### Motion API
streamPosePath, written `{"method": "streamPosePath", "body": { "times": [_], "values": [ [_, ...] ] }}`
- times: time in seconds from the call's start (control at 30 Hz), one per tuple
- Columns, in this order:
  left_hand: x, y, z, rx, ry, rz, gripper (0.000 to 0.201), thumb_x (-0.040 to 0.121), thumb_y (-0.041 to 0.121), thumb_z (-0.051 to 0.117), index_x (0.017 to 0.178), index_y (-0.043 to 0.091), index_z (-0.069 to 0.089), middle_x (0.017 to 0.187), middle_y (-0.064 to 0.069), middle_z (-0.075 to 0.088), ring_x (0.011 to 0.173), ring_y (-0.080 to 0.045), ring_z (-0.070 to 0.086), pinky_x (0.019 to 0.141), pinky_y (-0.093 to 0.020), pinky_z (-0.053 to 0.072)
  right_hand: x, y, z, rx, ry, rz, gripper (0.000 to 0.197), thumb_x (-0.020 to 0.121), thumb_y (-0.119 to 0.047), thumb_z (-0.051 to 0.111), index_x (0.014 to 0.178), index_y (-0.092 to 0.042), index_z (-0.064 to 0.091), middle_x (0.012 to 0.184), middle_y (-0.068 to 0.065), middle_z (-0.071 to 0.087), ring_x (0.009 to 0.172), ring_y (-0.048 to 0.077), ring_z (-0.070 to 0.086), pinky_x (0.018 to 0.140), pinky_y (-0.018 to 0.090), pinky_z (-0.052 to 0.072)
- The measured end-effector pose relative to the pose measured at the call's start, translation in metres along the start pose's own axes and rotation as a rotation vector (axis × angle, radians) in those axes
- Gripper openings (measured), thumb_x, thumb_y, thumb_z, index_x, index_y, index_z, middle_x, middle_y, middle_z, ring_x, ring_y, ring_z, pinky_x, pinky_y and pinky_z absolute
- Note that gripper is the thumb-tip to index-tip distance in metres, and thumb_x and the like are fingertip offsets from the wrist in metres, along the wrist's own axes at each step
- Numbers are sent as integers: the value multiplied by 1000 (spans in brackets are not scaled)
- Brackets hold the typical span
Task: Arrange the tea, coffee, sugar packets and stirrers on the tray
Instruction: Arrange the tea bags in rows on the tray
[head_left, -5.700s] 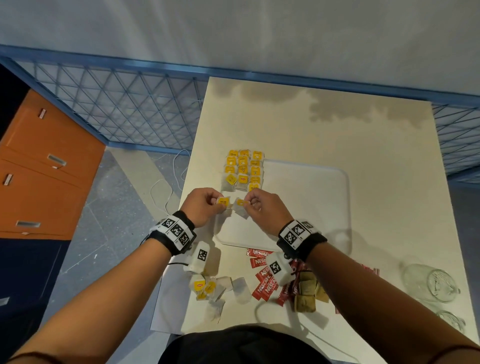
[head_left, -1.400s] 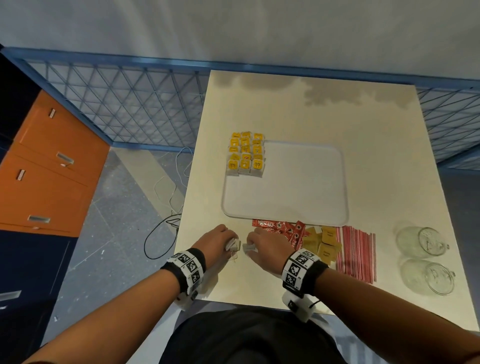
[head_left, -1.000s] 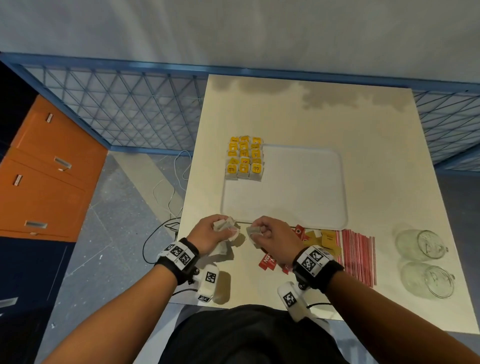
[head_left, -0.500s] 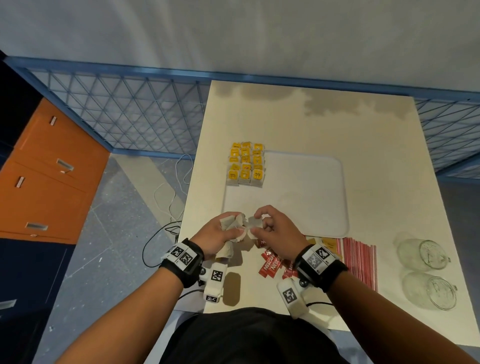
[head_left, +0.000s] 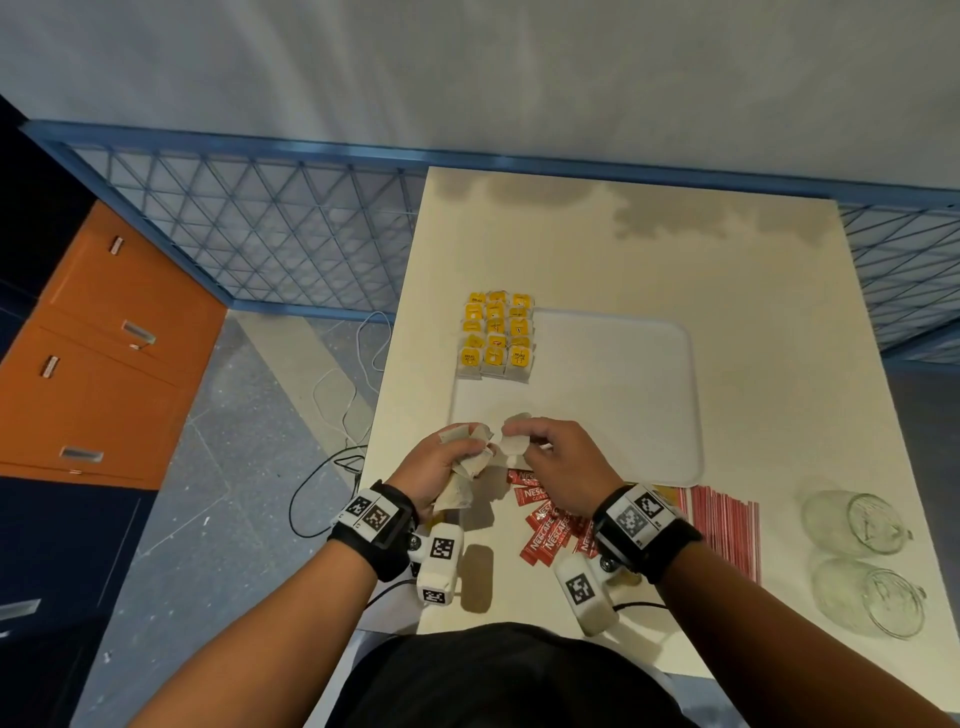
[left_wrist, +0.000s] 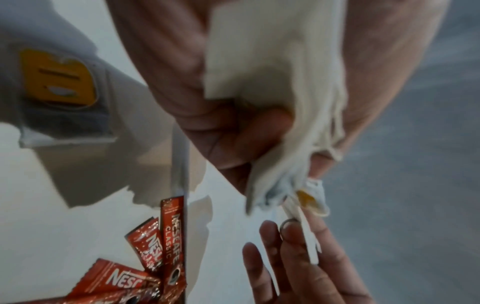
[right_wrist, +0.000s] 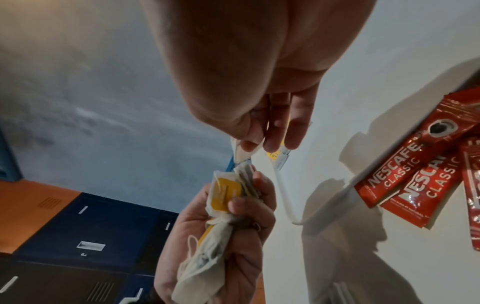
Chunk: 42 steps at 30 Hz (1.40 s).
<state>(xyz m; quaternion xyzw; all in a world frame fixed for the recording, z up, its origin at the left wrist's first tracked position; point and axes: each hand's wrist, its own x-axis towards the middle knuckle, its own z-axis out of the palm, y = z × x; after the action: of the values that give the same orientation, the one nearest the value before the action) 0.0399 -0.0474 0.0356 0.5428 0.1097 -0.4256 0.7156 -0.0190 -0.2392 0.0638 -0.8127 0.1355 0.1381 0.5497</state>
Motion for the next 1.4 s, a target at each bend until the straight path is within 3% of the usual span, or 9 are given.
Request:
{"method": "streamPosePath", "body": {
  "times": [0.2,0.37,0.5,0.67,0.83,1.0,1.1,1.2,1.4],
  "values": [
    [4,2,-1,-84,24,-15,26,83,10,66,108,7,68,95,-14,69,63,-20,52,62,-24,47,14,4,-3,-42,101,-44,21,97,-23,67,115,-23,76,113,-10,71,102,3,65,96,25,51],
    [9,6,-10,-52,84,7,21,96,4,57,114,5,67,97,-15,72,66,-22,55,63,-26,48,38,14,-4,-165,188,-94,20,94,-42,68,105,-29,79,112,-9,48,100,-7,52,86,12,41],
    [13,13,-12,-93,117,17,24,99,11,54,118,0,64,97,-17,71,62,-20,56,57,-24,50,60,14,-6,-182,118,-99,20,96,-35,68,105,-21,79,110,-3,59,91,-5,56,75,7,40],
    [18,20,-15,-116,159,34,25,101,14,50,114,-2,65,89,-15,72,60,-20,57,54,-25,50,88,15,0,-139,66,-43,21,97,-31,67,110,-18,79,109,-3,75,98,12,66,88,25,52],
    [24,21,-22,-78,192,52,27,100,10,49,119,-5,62,93,-17,72,66,-18,65,54,-26,52,117,14,16,-161,95,0,10,91,-31,72,98,-24,76,92,-4,74,88,17,68,83,36,57],
    [27,26,-27,-102,223,47,23,101,12,48,110,0,66,88,-15,74,66,-22,66,52,-26,52,141,4,30,-182,50,18,6,90,-27,73,87,-28,67,79,-1,67,80,22,66,76,39,57],
    [28,30,-32,-102,255,-4,23,101,17,49,109,6,66,84,-11,72,57,-20,58,38,-21,36,150,2,33,-250,29,12,9,92,-27,70,85,-28,65,71,-11,60,74,18,61,69,33,51],
    [32,28,-39,-137,220,-41,25,99,23,52,114,6,62,91,-13,65,55,-20,49,34,-19,23,155,0,34,-342,37,35,11,94,-33,67,87,-26,63,79,-8,65,77,20,62,68,32,49],
    [33,28,-35,-129,229,-48,21,101,15,47,110,5,63,88,-13,69,57,-22,50,36,-20,25,157,-5,33,-560,31,33,23,97,-44,60,92,-21,57,85,-1,66,80,25,61,70,37,51]
  ]
}}
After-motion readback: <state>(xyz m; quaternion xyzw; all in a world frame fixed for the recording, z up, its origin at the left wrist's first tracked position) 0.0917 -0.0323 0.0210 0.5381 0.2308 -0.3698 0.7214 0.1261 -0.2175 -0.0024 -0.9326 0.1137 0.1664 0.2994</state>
